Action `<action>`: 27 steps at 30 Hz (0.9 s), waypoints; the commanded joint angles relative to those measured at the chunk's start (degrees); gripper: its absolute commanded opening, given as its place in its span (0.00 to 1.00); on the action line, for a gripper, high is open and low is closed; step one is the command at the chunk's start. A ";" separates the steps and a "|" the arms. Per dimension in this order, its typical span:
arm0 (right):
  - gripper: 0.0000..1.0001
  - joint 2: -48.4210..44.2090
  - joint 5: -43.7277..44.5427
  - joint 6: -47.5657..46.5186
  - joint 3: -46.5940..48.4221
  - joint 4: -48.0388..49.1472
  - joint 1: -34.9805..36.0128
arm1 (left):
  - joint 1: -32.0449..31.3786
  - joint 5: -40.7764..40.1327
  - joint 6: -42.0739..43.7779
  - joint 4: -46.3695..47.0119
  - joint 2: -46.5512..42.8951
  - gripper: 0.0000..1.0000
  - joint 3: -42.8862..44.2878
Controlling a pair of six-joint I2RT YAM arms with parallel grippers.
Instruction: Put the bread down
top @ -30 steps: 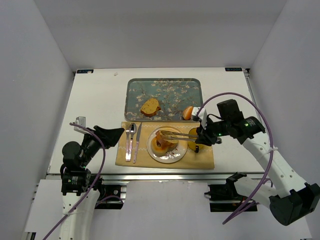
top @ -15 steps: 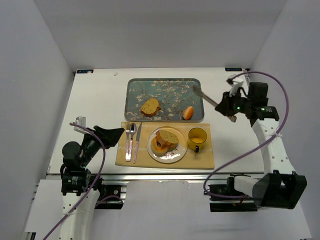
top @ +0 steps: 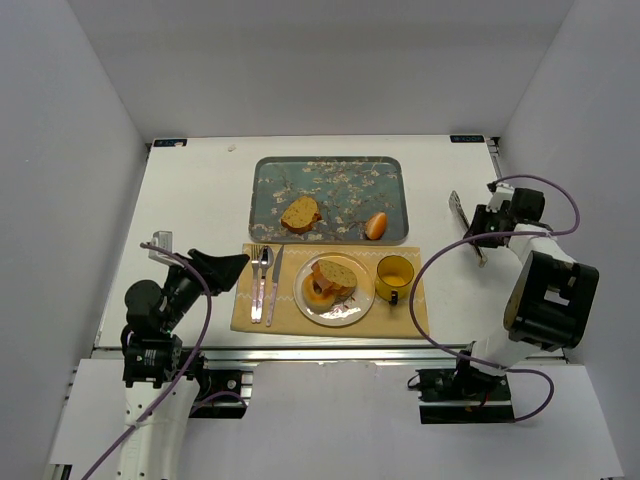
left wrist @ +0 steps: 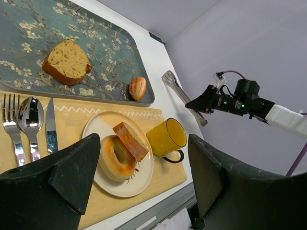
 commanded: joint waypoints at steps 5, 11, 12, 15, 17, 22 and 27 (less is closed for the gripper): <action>0.38 6.62 5.29 -2.01 0.13 2.87 -0.04 | 0.13 0.82 -0.21 1.57 1.18 0.83 0.81; 0.57 11.55 6.26 -6.84 1.02 -1.97 -0.12 | 0.13 1.08 -0.21 2.45 1.97 0.83 0.81; 0.58 11.29 6.17 -7.20 1.11 -2.15 -0.21 | 0.13 1.17 -0.21 2.54 2.24 0.83 0.99; 0.63 8.93 5.56 -8.25 2.07 -3.64 -0.47 | 0.13 0.91 0.06 2.28 2.15 0.83 1.43; 0.85 6.82 4.50 -9.92 3.12 -5.57 -0.74 | 0.13 0.73 0.23 1.40 1.89 0.83 1.78; 0.89 0.14 2.65 -15.37 9.70 -11.55 -0.83 | 0.13 0.56 -0.12 1.22 0.48 0.83 0.81; 0.89 -4.35 0.38 -15.73 14.98 -12.78 -0.74 | 0.13 0.99 -0.47 2.36 0.39 0.83 -0.33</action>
